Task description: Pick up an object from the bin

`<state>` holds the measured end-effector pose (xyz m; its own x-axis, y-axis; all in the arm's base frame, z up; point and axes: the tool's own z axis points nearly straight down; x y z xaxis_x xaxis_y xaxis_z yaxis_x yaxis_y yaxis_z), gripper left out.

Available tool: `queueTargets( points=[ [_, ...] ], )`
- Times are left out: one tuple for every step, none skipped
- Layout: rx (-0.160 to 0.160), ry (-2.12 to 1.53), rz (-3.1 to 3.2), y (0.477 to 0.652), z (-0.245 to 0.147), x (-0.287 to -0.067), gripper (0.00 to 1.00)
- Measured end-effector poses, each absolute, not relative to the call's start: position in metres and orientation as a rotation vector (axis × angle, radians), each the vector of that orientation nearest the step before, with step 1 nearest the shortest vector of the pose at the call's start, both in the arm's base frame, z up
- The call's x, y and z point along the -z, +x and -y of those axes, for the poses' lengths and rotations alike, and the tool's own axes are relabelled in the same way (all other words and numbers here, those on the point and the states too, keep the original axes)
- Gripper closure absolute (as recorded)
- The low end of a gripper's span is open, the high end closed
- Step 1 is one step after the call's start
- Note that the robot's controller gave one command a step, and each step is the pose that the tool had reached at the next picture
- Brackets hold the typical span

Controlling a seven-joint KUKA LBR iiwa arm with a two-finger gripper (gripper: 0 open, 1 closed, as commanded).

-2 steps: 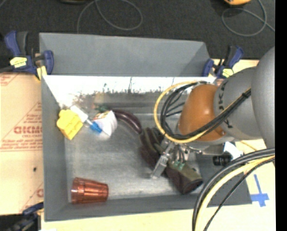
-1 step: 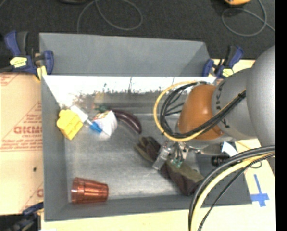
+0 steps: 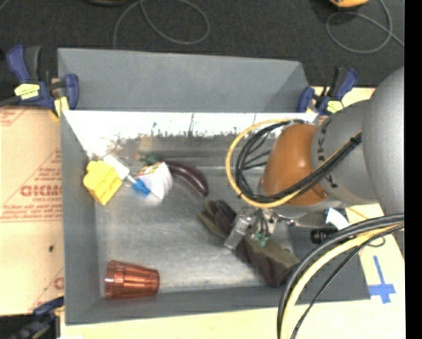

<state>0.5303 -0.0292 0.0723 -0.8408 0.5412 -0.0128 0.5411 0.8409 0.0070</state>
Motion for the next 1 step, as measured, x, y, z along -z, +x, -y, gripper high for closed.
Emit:
queueTargets(
  points=[
    [-0.004, 0.882, -3.004, 0.5289, 0.0291, -0.0761, 1.00]
  ],
)
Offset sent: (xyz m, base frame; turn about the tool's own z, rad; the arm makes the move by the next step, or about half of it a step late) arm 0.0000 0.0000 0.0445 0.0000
